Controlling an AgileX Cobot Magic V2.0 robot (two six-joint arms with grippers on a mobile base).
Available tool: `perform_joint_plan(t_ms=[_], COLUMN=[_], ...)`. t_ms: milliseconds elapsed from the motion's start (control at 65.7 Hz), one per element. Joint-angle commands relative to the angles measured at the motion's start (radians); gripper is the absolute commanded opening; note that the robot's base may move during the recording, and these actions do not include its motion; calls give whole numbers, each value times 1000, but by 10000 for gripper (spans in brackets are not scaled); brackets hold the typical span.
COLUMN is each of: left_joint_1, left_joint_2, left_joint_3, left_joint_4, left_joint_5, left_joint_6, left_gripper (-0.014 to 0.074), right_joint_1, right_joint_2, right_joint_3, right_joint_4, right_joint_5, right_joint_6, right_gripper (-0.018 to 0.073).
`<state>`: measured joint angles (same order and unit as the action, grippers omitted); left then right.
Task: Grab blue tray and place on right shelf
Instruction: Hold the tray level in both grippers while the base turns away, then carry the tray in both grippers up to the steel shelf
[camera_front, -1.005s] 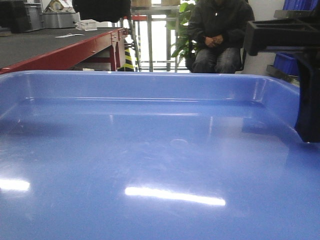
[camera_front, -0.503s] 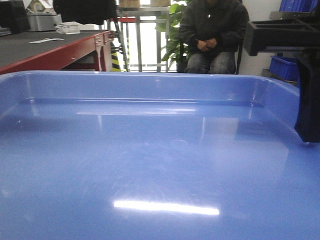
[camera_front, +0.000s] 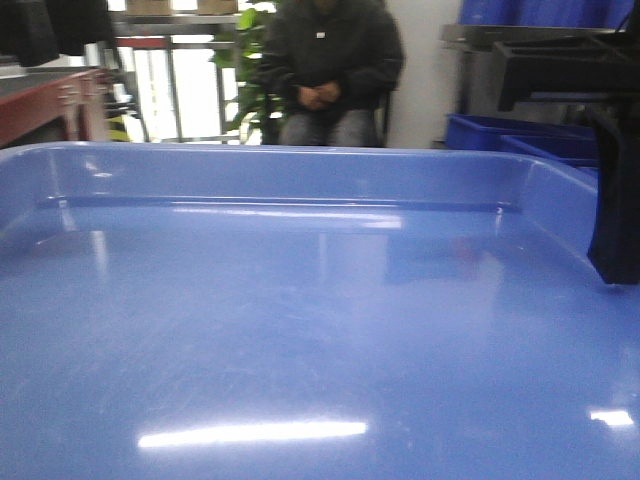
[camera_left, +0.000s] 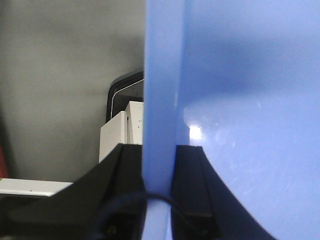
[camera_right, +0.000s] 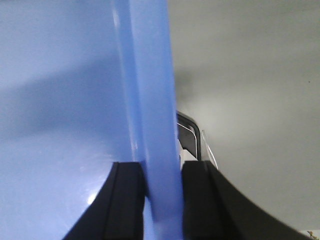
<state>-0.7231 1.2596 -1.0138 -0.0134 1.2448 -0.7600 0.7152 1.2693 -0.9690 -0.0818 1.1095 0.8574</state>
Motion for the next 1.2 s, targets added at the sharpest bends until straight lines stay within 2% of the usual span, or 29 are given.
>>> perform_joint_plan(t_ms=[0,1188], left_joint_1=[-10,-10], left_joint_2=[-23,-23], left_joint_3=[-26,-26], left_joint_4=[-37,-37], left_joint_5=[-17,-17], left_joint_6=[-25,-25], left_gripper=[-48,-48], right_joint_1=[4,4], right_joint_2=[-24,-24], right_joint_3=[-29,-29], right_joint_4=[15,15], right_joint_5=[-54,-54], right_joint_6=[16,16], right_gripper=[224,224])
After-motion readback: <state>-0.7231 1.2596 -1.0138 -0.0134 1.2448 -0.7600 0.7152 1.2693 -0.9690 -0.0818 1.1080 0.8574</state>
